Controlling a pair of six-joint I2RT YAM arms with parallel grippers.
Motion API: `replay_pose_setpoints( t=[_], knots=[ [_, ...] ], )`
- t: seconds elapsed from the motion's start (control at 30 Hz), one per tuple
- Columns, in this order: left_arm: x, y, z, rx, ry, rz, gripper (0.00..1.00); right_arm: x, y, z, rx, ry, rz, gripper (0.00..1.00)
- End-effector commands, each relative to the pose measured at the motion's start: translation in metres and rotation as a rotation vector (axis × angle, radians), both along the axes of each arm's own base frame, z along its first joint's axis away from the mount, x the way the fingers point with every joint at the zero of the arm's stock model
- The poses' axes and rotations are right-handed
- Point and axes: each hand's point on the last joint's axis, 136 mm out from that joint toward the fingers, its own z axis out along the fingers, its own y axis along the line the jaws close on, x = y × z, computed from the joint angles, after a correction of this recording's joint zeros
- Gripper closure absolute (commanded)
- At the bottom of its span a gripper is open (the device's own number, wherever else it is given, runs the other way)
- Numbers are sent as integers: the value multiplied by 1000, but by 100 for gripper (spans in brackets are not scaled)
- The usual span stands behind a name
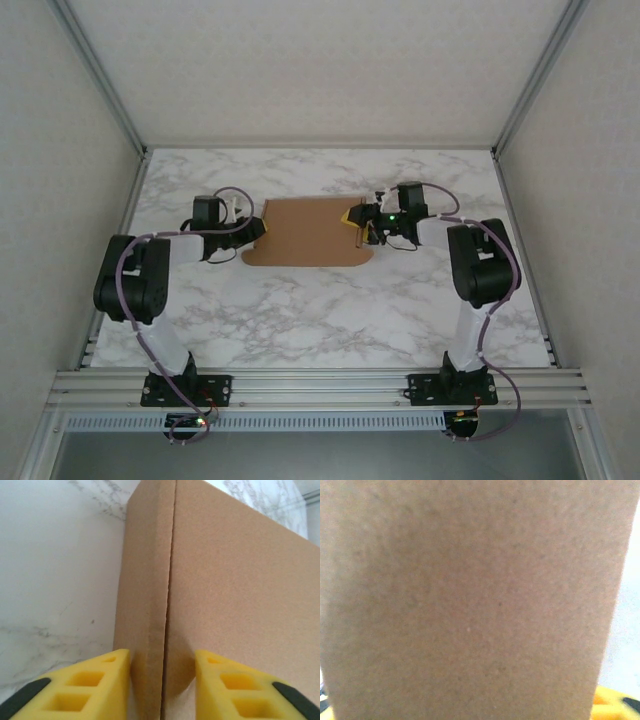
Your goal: Fold the paper box
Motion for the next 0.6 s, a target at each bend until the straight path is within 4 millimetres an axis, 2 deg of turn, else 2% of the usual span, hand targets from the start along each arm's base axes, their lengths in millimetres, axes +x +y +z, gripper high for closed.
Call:
replay_pose_setpoints(
  t=[0.0,0.1,0.17,0.23,0.3,0.37,0.47,0.57],
  knots=[
    [-32,35,-34,169,184,127,58,2,-11,18,-43,7,-61,57],
    [-27,48,-4,232,112,189,54,0,-19,17,-83,51,-108,61],
    [-24,56,23,295,38,213,53,-2,-22,16,-99,84,-129,61],
    [-25,54,49,377,-41,202,53,-4,-22,15,-98,116,-133,61],
    [-29,37,72,452,-130,147,52,-6,-20,14,-94,149,-136,61],
    [-35,8,90,513,-213,47,51,-8,-20,12,-92,181,-141,61],
    [-49,-27,103,630,-315,-98,50,-11,-19,12,-82,207,-149,61],
    [-62,-46,115,694,-439,-162,48,-14,-21,12,-84,214,-153,61]
  ],
)
